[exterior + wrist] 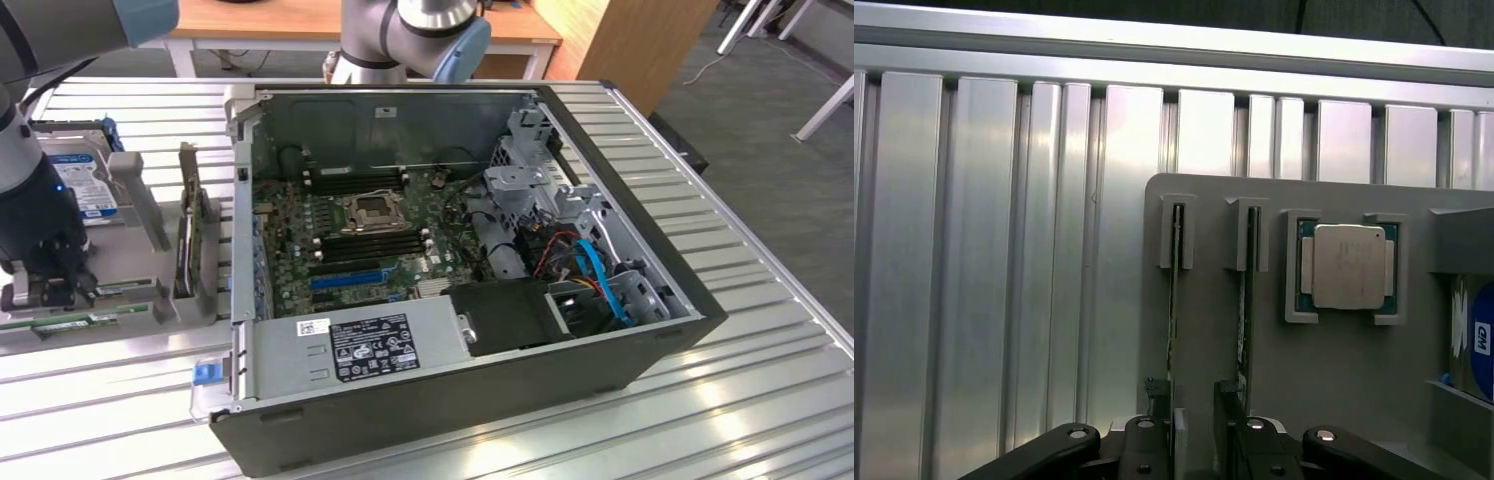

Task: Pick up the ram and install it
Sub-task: 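Pick up the ram and move it above insertion slot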

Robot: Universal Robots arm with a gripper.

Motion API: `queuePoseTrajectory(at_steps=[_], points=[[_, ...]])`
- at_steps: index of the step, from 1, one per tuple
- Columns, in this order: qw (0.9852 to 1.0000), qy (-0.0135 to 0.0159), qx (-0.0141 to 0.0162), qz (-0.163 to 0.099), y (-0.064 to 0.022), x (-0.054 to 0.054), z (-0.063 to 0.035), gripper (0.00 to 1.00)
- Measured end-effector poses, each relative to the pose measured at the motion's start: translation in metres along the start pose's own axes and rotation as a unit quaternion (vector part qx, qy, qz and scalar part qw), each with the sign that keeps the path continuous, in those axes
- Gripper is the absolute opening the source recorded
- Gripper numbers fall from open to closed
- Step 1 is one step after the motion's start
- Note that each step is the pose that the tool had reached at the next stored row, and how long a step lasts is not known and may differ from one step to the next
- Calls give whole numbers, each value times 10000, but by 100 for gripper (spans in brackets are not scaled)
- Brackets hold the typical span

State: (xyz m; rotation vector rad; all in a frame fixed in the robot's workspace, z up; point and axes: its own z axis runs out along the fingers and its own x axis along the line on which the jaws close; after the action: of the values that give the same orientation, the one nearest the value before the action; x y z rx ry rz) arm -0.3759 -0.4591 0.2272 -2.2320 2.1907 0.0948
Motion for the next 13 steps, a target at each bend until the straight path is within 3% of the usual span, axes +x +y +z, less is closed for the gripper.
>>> queuePoseTrajectory(at_steps=[13], points=[[10000,0,0,0,-2,14,59,31]])
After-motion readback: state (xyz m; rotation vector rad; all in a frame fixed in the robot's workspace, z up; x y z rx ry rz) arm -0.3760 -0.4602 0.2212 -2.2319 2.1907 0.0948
